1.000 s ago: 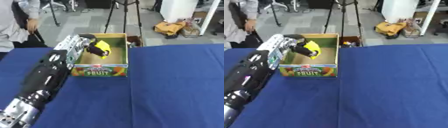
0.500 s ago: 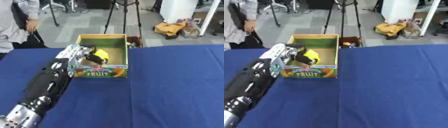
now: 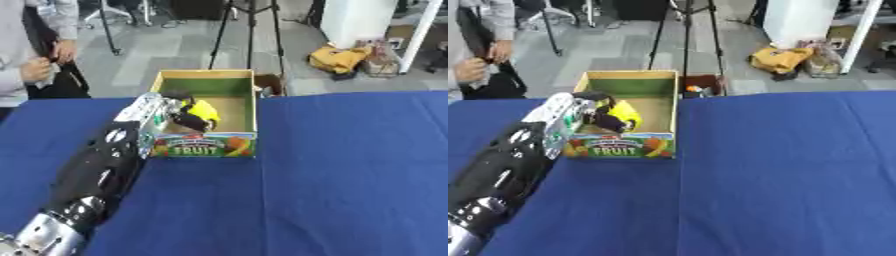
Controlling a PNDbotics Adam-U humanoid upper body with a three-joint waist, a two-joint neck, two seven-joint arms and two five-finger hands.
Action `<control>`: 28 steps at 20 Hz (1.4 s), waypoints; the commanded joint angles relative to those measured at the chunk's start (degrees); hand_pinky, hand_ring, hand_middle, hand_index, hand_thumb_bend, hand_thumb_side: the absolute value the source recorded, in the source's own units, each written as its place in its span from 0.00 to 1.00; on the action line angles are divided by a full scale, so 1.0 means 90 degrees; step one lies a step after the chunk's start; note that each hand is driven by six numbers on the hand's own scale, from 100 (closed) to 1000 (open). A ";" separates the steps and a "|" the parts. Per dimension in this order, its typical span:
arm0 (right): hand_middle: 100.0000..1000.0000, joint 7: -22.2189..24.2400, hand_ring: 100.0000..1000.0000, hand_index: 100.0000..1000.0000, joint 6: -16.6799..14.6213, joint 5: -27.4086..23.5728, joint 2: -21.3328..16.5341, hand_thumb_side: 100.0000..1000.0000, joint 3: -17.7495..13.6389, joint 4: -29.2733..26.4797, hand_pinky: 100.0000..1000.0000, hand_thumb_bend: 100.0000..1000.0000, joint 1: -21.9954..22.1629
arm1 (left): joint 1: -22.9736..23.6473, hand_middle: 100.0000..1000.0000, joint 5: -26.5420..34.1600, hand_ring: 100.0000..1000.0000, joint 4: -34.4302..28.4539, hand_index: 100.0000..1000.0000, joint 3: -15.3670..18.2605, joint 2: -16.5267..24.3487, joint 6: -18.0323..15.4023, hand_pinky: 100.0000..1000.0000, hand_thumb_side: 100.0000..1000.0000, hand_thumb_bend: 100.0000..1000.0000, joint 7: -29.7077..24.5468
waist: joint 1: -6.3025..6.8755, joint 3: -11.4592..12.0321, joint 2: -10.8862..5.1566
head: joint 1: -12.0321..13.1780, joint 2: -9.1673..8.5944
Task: Pick up objects on the table and place them in the box.
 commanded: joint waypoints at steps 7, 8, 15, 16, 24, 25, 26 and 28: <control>0.65 -0.0020 0.67 0.73 0.0016 -0.0015 -0.0090 0.52 -0.0047 -0.0093 0.61 0.00 -0.0076 | -0.0140 0.54 0.0006 0.69 -0.0035 1.00 0.0107 0.0077 -0.0011 0.61 0.82 0.00 -0.0057 | -0.0012 -0.0017 -0.0132 | 0.0012 -0.0113; 0.65 -0.0020 0.67 0.73 0.0017 -0.0015 -0.0088 0.52 -0.0046 -0.0093 0.61 0.00 -0.0080 | -0.0141 0.55 0.0036 0.69 -0.0035 1.00 0.0116 0.0076 -0.0019 0.61 0.82 0.00 -0.0098 | -0.0011 -0.0017 -0.0133 | 0.0013 -0.0116; 0.65 -0.0013 0.67 0.73 0.0039 -0.0010 -0.0072 0.52 -0.0039 -0.0093 0.61 0.00 -0.0092 | -0.0147 0.61 0.0158 0.72 -0.0095 1.00 0.0150 0.0092 -0.0014 0.64 0.82 0.00 -0.0210 | -0.0008 -0.0018 -0.0141 | 0.0003 -0.0129; 0.65 -0.0013 0.67 0.73 0.0041 -0.0010 -0.0070 0.52 -0.0037 -0.0093 0.61 0.00 -0.0092 | -0.0155 0.62 0.0178 0.73 -0.0128 1.00 0.0151 0.0095 -0.0014 0.64 0.83 0.00 -0.0187 | -0.0008 -0.0017 -0.0144 | 0.0000 -0.0130; 0.65 -0.0024 0.67 0.73 0.0072 0.0003 -0.0098 0.53 -0.0050 -0.0093 0.61 0.00 -0.0024 | -0.0345 0.59 0.1027 0.71 -0.1067 1.00 0.0260 0.0278 0.0052 0.62 0.86 0.01 0.0021 | -0.0013 0.0059 -0.0212 | -0.0079 -0.0009; 0.65 -0.0024 0.67 0.73 0.0075 0.0006 -0.0104 0.53 -0.0051 -0.0093 0.61 0.00 -0.0016 | -0.0370 0.59 0.1158 0.71 -0.1217 1.00 0.0267 0.0329 0.0077 0.62 0.86 0.01 0.0019 | -0.0011 0.0081 -0.0228 | -0.0093 0.0008; 0.65 -0.0025 0.67 0.73 0.0077 0.0011 -0.0111 0.53 -0.0052 -0.0093 0.61 0.00 -0.0006 | -0.0383 0.58 0.1287 0.70 -0.1360 1.00 0.0278 0.0377 0.0108 0.61 0.86 0.00 0.0017 | -0.0010 0.0101 -0.0248 | -0.0107 0.0028; 0.65 -0.0029 0.67 0.73 0.0081 0.0020 -0.0126 0.53 -0.0055 -0.0093 0.61 0.00 0.0012 | -0.0362 0.57 0.1546 0.70 -0.1623 1.00 0.0287 0.0489 0.0172 0.61 0.87 0.01 0.0001 | -0.0006 0.0133 -0.0289 | -0.0129 0.0066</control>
